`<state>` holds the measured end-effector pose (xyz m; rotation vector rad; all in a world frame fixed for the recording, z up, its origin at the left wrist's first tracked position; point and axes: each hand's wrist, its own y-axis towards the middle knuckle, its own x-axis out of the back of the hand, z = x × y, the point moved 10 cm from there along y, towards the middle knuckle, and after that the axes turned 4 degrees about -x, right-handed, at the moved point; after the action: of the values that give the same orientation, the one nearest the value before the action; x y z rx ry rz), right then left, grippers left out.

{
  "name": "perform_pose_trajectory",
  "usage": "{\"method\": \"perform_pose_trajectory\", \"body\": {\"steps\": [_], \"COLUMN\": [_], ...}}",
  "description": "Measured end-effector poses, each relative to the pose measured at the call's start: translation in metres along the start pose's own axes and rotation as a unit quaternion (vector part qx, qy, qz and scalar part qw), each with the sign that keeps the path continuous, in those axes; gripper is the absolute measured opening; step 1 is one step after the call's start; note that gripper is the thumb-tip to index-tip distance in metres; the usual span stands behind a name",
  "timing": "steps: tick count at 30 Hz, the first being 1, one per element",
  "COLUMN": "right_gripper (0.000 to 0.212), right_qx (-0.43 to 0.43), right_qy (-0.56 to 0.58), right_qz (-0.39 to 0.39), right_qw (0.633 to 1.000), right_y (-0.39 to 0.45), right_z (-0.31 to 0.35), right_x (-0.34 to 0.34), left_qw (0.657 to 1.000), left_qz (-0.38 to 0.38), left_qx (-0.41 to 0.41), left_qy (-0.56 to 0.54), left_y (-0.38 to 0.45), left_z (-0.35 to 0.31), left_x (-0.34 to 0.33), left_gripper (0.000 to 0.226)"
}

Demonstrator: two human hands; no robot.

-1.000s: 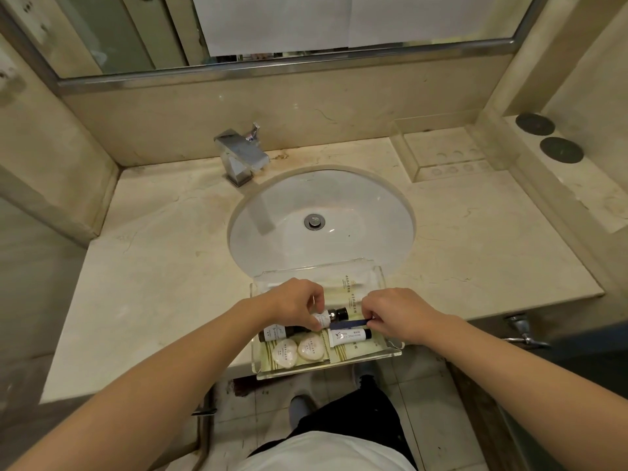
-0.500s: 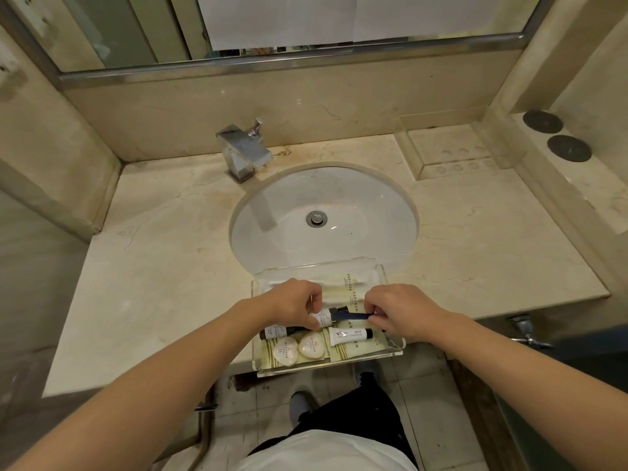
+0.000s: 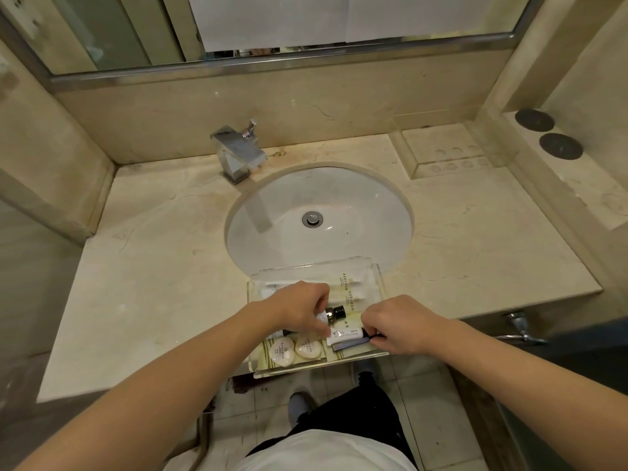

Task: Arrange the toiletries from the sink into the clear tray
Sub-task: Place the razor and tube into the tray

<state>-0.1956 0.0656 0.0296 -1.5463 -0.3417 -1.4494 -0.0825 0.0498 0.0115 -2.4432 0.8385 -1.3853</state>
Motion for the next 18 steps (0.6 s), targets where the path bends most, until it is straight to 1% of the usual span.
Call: {"method": "perform_pose_trajectory", "body": {"steps": [8,13,18], "right_gripper": [0.014,0.016,0.026], "right_qx": [-0.041,-0.045,-0.052], "right_qy": [0.011,0.007,0.025], "right_qz": [-0.003,-0.010,-0.025], "right_qw": [0.999,0.999,0.998], "right_y": [0.003,0.004,0.007], "right_z": [-0.008,-0.010,-0.015], "right_x": [-0.005,-0.005,-0.004], "left_qw": [1.000,1.000,0.998], "left_qz": [0.009,0.018,0.032], "left_qx": [-0.008,-0.016,-0.023], "left_qy": [0.012,0.018,0.038], "left_y": [0.005,0.005,0.004], "left_z": [-0.005,-0.007,-0.011], "left_x": [0.000,-0.001,-0.003], "left_gripper": [0.042,0.047,0.052]}}
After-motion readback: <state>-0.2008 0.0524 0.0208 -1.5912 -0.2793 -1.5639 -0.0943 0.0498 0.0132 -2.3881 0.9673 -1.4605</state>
